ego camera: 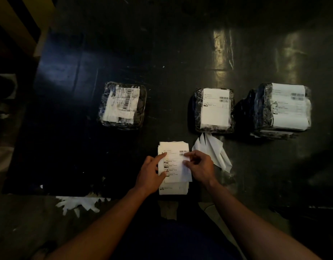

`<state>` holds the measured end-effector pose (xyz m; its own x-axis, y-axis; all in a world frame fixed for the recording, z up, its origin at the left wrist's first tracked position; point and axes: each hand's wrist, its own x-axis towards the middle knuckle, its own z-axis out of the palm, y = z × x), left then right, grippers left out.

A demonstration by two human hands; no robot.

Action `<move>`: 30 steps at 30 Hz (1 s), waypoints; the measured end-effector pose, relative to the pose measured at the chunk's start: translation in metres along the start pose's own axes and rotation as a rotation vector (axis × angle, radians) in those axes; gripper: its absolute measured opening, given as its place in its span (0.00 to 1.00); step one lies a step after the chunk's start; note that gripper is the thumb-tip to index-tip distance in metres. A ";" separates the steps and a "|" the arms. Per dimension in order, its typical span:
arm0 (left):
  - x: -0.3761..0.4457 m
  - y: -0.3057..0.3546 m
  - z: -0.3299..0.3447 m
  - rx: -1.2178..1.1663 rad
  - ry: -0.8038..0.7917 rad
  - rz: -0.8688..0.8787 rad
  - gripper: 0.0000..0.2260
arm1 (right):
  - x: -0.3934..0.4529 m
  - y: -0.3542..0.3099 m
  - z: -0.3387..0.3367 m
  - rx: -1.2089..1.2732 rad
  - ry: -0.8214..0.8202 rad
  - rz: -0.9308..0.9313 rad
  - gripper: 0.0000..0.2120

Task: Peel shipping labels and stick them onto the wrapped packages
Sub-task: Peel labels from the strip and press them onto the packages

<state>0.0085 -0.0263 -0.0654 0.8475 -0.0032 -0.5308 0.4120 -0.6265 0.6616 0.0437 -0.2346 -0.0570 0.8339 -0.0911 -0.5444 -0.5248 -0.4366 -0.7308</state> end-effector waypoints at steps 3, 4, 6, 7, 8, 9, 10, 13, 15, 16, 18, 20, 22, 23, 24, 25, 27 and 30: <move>0.001 0.000 -0.001 -0.005 -0.007 0.000 0.33 | 0.001 0.000 0.002 0.039 0.009 0.012 0.11; 0.001 0.000 -0.001 -0.004 -0.008 0.002 0.34 | 0.001 0.000 0.003 0.052 0.023 0.021 0.11; 0.000 0.000 -0.003 0.006 -0.009 0.007 0.34 | 0.003 0.001 0.002 0.088 0.044 0.042 0.13; 0.001 0.001 -0.004 0.009 -0.010 0.007 0.34 | 0.006 0.001 0.001 0.103 0.049 0.046 0.14; 0.002 0.001 -0.005 0.008 -0.009 0.002 0.34 | 0.006 0.000 -0.001 0.106 0.054 0.046 0.14; 0.004 0.005 -0.008 0.004 0.001 0.009 0.34 | 0.006 -0.004 -0.006 0.113 0.072 0.031 0.14; 0.006 0.008 -0.011 0.003 0.006 0.016 0.35 | 0.006 -0.008 -0.010 0.120 0.091 0.012 0.14; 0.009 0.008 -0.010 0.013 -0.003 0.032 0.35 | 0.004 -0.015 -0.023 0.180 0.108 -0.022 0.13; 0.006 0.007 -0.008 0.048 0.022 0.042 0.34 | -0.002 -0.017 -0.030 0.231 0.087 -0.036 0.14; 0.003 0.008 -0.008 0.075 0.068 0.045 0.33 | -0.007 -0.018 -0.034 0.250 0.086 -0.050 0.14; -0.001 0.016 -0.011 0.094 0.198 0.068 0.30 | -0.015 -0.022 -0.042 0.275 0.092 -0.079 0.12; -0.004 0.034 -0.018 -0.010 0.282 0.108 0.26 | -0.022 -0.027 -0.049 0.291 0.091 -0.093 0.11; -0.007 0.056 -0.031 -0.166 0.286 0.150 0.24 | -0.028 -0.038 -0.055 0.308 0.085 -0.130 0.11; -0.008 0.067 -0.038 -0.234 0.260 0.163 0.24 | -0.031 -0.044 -0.057 0.325 0.073 -0.155 0.11; -0.008 0.077 -0.045 -0.294 0.218 0.166 0.24 | -0.034 -0.050 -0.059 0.348 0.060 -0.180 0.11; -0.009 0.086 -0.052 -0.356 0.163 0.161 0.24 | -0.038 -0.057 -0.060 0.376 0.046 -0.206 0.11; -0.012 0.102 -0.063 -0.494 0.054 0.160 0.26 | -0.045 -0.071 -0.061 0.411 0.017 -0.248 0.11; -0.017 0.120 -0.075 -0.628 0.035 0.238 0.24 | -0.053 -0.090 -0.063 0.411 -0.029 -0.305 0.10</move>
<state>0.0693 -0.0429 0.0632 0.9453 -0.0535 -0.3217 0.3199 -0.0398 0.9466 0.0574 -0.2470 0.0641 0.9574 0.0126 -0.2883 -0.2874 -0.0506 -0.9565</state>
